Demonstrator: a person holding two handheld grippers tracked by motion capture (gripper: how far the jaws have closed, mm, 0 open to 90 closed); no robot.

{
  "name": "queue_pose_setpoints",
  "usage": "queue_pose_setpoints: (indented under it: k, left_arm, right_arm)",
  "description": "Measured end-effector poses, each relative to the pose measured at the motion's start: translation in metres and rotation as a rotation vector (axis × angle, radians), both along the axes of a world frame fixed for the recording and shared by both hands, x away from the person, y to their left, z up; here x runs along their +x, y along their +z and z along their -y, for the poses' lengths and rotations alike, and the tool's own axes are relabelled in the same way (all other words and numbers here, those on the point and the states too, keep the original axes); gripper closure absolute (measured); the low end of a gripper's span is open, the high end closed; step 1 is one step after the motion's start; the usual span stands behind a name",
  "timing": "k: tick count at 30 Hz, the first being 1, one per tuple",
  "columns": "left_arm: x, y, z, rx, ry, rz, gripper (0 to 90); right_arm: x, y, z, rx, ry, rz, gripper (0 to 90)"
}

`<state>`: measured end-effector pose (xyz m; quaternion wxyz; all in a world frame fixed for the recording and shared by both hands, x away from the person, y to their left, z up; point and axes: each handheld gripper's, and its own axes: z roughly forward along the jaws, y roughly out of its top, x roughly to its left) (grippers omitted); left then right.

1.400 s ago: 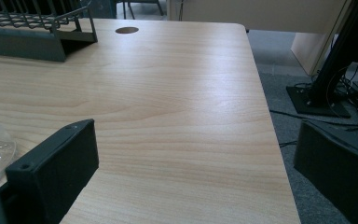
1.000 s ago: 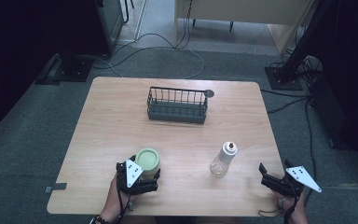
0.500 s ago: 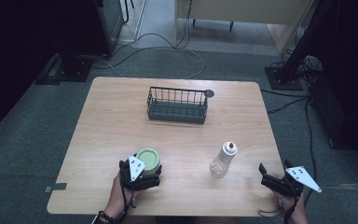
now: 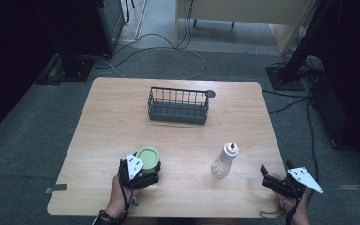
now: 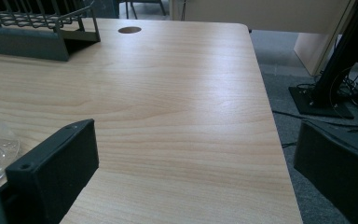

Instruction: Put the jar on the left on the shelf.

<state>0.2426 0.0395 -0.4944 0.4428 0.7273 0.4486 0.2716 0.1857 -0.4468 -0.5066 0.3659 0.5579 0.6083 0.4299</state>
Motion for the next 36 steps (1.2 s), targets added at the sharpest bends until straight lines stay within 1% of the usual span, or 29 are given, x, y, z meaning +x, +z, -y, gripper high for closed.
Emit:
queue_pose_setpoints:
  k: [6, 7, 11, 12, 17, 19, 22, 23, 26, 27, 29, 30, 33, 34, 36]
  left_arm:
    - [0.005, 0.005, 0.002, 0.012, -0.001, 0.006, 11.0]
    - [0.007, 0.008, 0.003, 0.008, 0.002, 0.008, 11.0]
    - [0.009, 0.01, 0.003, 0.005, 0.0, 0.009, 11.0]
    - [0.013, 0.011, 0.005, 0.003, 0.005, 0.009, 11.0]
    - [0.016, 0.012, 0.006, 0.002, 0.008, 0.008, 11.0]
    - [0.021, 0.015, 0.008, -0.006, 0.015, 0.009, 11.0]
    - [0.022, 0.015, 0.009, -0.008, 0.016, 0.009, 11.0]
    - [0.025, 0.016, 0.01, -0.003, 0.013, 0.012, 11.0]
    - [0.027, 0.017, 0.012, -0.005, 0.016, 0.012, 11.0]
    - [0.03, 0.018, 0.014, -0.005, 0.017, 0.015, 11.0]
    - [0.03, 0.018, 0.014, -0.005, 0.017, 0.015, 11.0]
    - [0.034, 0.019, 0.017, -0.002, 0.017, 0.016, 11.0]
    - [0.035, 0.02, 0.017, 0.0, 0.016, 0.016, 11.0]
    - [0.039, 0.021, 0.019, 0.001, 0.018, 0.019, 11.0]
    - [0.039, 0.021, 0.019, 0.001, 0.018, 0.019, 11.0]
  right_arm:
    - [0.0, 0.0, 0.0, 0.0, 0.002, -0.002, 0.0]
    - [0.0, 0.0, 0.0, 0.001, 0.002, -0.002, 0.0]
    - [0.0, 0.0, 0.0, 0.002, 0.003, -0.002, 0.0]
    - [0.0, 0.0, 0.0, 0.002, 0.003, -0.002, 0.0]
    - [0.0, 0.0, 0.0, 0.001, 0.003, -0.002, 0.0]
    - [0.0, 0.0, 0.0, 0.002, 0.003, -0.002, 0.0]
    - [0.0, 0.0, 0.0, 0.002, 0.004, -0.003, 0.0]
    - [0.0, 0.0, 0.0, 0.003, 0.004, -0.004, 0.0]
    - [0.0, 0.0, 0.0, 0.003, 0.004, -0.004, 0.0]
    - [0.0, 0.0, 0.0, 0.003, 0.004, -0.004, 0.0]
    - [0.0, 0.0, 0.0, 0.003, 0.005, -0.003, 0.0]
    - [0.0, 0.0, 0.0, 0.003, 0.005, -0.003, 0.0]
    - [0.0, 0.0, 0.0, 0.004, 0.006, -0.005, 0.0]
    - [0.0, 0.0, 0.0, 0.004, 0.006, -0.004, 0.0]
    - [0.0, 0.0, 0.0, 0.004, 0.006, -0.005, 0.0]
